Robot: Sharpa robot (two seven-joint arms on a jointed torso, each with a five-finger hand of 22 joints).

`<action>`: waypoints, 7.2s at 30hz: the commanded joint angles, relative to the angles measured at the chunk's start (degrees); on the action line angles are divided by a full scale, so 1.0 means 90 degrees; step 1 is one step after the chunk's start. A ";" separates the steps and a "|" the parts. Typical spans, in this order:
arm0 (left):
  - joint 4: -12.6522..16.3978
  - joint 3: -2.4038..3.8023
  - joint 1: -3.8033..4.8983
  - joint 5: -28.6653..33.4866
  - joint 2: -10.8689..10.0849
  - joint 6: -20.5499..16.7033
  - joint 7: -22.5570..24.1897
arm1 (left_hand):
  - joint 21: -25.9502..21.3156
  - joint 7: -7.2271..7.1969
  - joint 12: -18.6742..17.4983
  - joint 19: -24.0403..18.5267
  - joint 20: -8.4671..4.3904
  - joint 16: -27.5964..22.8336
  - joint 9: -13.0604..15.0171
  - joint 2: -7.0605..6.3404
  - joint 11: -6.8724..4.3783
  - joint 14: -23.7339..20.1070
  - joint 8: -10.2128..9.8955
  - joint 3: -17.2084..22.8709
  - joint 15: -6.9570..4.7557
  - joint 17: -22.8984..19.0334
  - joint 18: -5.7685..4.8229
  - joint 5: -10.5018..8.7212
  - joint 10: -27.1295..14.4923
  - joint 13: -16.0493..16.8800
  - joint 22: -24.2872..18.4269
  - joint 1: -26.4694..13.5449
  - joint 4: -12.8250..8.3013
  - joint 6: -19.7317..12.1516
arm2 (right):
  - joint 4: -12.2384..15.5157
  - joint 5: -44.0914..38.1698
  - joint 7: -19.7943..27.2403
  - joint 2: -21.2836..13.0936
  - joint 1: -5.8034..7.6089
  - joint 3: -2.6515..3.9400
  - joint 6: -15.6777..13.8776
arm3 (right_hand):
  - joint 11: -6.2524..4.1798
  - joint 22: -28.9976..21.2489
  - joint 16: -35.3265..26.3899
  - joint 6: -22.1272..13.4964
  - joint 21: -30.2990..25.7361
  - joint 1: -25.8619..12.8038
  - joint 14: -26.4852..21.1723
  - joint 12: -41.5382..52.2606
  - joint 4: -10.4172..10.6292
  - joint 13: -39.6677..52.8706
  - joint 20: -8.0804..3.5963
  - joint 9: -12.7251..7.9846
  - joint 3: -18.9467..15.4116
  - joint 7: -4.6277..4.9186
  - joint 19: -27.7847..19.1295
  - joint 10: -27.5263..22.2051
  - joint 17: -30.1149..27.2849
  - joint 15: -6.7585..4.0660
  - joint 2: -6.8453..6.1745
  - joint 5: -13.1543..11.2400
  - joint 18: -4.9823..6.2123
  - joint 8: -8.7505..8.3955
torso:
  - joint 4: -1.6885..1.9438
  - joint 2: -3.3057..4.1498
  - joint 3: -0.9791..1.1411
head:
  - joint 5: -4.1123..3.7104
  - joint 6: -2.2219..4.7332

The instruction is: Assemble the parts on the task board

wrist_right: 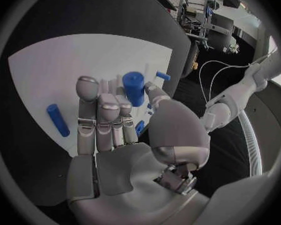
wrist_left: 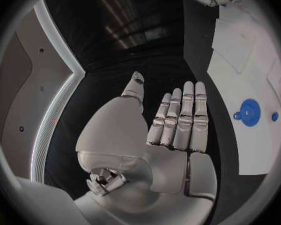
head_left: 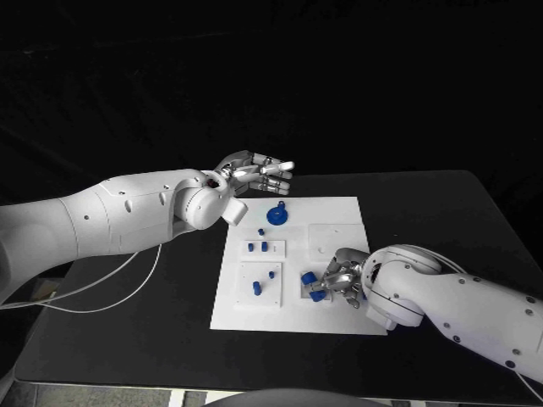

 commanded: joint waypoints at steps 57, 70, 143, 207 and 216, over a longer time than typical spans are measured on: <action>-0.0018 0.0004 0.0007 -0.0041 -0.0012 0.0119 -0.0044 | 0.0038 0.0017 0.0021 0.0001 0.0020 -0.0017 -0.0007 -0.0012 0.0033 -0.0005 -0.0017 0.0009 0.0037 0.0001 0.0136 0.0009 -0.0028 0.0008 -0.0012 -0.0006 -0.0003 -0.0042 | 0.0780 -0.0173 0.0559 -0.0745 -0.0066 0.0133 0.0269 | -0.0085 0.0199 -0.0016 0.0361 0.0210 0.0598 0.0024 -0.0020 0.0762 0.0000 -0.0053 0.0501 -0.0708 -0.0090 0.0280 0.0036 0.0075 -0.0079 -0.0438 -0.0880 -0.0005 0.0105 | -0.0005 0.0000 0.0006 | 0.0033 -0.0031; -0.0023 0.0003 0.0007 -0.0042 -0.0007 0.0150 -0.0091 | 0.0036 0.0016 0.0021 -0.0002 0.0022 -0.0018 -0.0007 -0.0003 0.0035 -0.0010 -0.0018 0.0012 0.0039 0.0000 0.0135 0.0006 -0.0035 0.0008 -0.0013 -0.0024 0.0031 -0.0034 | 0.0633 -0.0320 0.0353 -0.0564 -0.0066 0.0135 -0.0119 | -0.0199 0.0240 -0.0003 0.0790 0.0256 0.0249 0.0040 0.0027 -0.0225 0.0075 -0.0107 0.0685 -0.0291 -0.0259 0.0293 0.0236 0.0075 -0.0134 0.0298 -0.0901 -0.0087 0.0103 | -0.0004 0.0003 0.0003 | 0.0034 -0.0036; -0.0061 -0.0001 0.0006 -0.0050 0.0003 0.0226 -0.0191 | 0.0037 0.0022 0.0020 -0.0005 0.0024 -0.0017 -0.0004 0.0071 0.0036 -0.0018 -0.0013 -0.0003 0.0041 0.0002 0.0138 0.0013 -0.0040 0.0007 -0.0012 -0.0053 0.0025 0.0007 | 0.0221 -0.0327 0.0242 -0.0299 -0.0240 0.0115 0.0027 | -0.0236 0.0234 0.0027 0.0902 0.0397 -0.0110 0.0037 0.0055 -0.0184 0.0315 -0.0138 0.0693 -0.0240 -0.0307 0.0289 0.0391 0.0037 -0.0163 0.0560 -0.0600 -0.0116 0.0104 | -0.0002 0.0002 -0.0003 | 0.0110 -0.0111; -0.0011 -0.0012 0.0005 -0.0068 -0.0136 0.0067 -0.0068 | 0.0040 0.0009 0.0022 -0.0006 0.0016 -0.0017 0.0015 0.0328 -0.0007 -0.0015 0.0005 -0.0176 0.0030 -0.0002 0.0128 0.0036 0.0097 0.0008 -0.0014 -0.0033 -0.0337 0.0473 | 0.0645 -0.0693 0.0401 -0.1899 -0.0183 0.1081 0.0432 | -0.0160 0.0241 -0.0038 0.0642 0.0256 0.0440 0.0036 0.0350 -0.0425 0.0539 -0.0078 0.0623 -0.0283 -0.0199 0.0281 0.0387 0.0066 -0.0100 0.0177 -0.0864 -0.0088 0.0103 | -0.0082 -0.0004 -0.0012 | 0.0041 -0.0017; 0.0025 -0.0012 0.0005 -0.0039 -0.0129 0.0132 -0.0147 | 0.0023 0.0013 0.0022 -0.0038 0.0017 -0.0016 0.0014 0.0321 -0.0006 -0.0019 0.0004 -0.0179 0.0032 -0.0001 0.0109 0.0028 0.0091 0.0008 -0.0018 -0.0045 -0.0340 0.0474 | 0.0491 -0.1254 -0.0100 -0.1686 -0.0284 0.1009 0.0628 | -0.0174 0.0258 -0.0038 0.0719 0.0256 0.0408 0.0043 0.0337 -0.0358 0.0528 -0.0074 0.0618 -0.0183 -0.0223 0.0284 0.0390 0.0075 -0.0101 0.0120 -0.0861 -0.0095 0.0108 | -0.0067 -0.0002 -0.0017 | -0.0101 0.0047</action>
